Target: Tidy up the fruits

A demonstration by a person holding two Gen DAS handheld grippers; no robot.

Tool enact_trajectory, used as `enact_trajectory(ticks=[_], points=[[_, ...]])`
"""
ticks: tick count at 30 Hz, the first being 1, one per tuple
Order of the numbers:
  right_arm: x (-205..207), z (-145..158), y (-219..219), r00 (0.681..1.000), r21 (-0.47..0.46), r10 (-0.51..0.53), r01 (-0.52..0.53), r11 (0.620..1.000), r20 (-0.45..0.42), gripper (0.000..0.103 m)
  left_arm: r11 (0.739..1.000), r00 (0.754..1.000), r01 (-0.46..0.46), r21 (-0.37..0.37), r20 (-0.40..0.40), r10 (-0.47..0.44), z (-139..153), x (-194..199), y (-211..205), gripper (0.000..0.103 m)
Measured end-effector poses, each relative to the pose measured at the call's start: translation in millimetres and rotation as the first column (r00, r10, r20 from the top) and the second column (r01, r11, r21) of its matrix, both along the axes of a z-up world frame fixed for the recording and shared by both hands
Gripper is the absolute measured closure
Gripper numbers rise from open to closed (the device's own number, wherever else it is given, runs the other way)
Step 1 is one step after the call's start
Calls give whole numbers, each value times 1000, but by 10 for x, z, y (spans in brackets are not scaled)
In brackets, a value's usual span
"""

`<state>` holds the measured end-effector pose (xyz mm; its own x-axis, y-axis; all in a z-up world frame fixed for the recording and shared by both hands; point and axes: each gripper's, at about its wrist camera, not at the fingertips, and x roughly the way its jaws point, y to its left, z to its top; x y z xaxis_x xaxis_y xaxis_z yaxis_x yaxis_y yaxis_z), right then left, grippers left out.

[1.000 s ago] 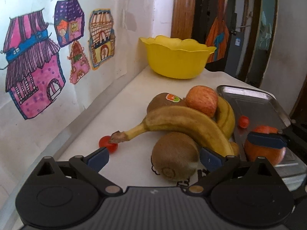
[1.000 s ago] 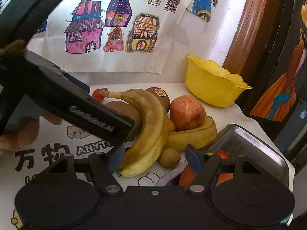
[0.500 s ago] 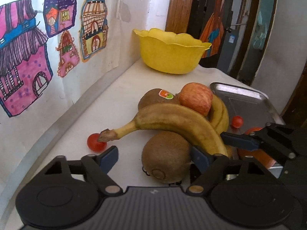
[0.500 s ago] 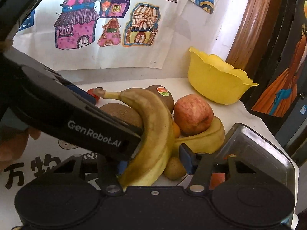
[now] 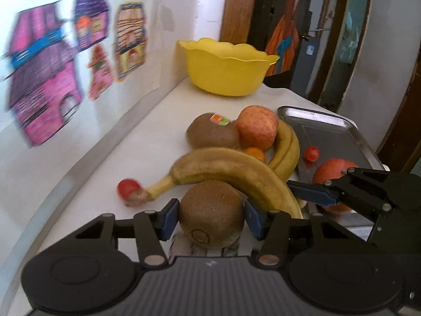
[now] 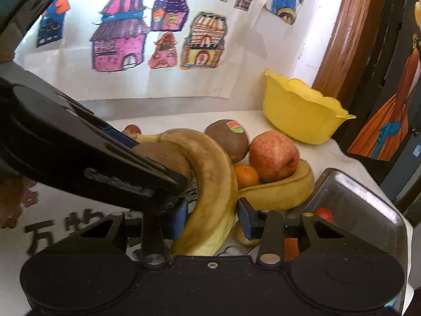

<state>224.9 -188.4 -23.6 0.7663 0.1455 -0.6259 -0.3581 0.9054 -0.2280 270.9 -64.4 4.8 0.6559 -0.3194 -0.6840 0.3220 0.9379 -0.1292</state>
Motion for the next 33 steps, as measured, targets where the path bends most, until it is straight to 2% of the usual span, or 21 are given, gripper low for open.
enact_trajectory(ticks=[3,11,16,25,29,33], points=[[-112,-5,40,999,18,9,-9,1000,-37,62,999,999,-34,4,-4,34,14,-190,143,45],[-428,76,15,995,67,19,-13,998,-99,61,995,996,-84,-44,-19,84,28,-627,477,45],[-396,54,37,995,87,14,-5,996,-103,55,994,995,-98,-51,-11,97,25,-624,476,45],[-188,-40,78,996,102,2,7,995,-89,55,991,994,-106,-84,-37,103,-101,-590,479,41],[-174,-59,69,997,115,-5,14,993,-78,54,987,993,-119,-111,-24,117,-133,-599,500,41],[-165,-73,40,997,146,-9,21,989,-80,55,987,993,-118,-106,-14,117,-135,-621,487,42]])
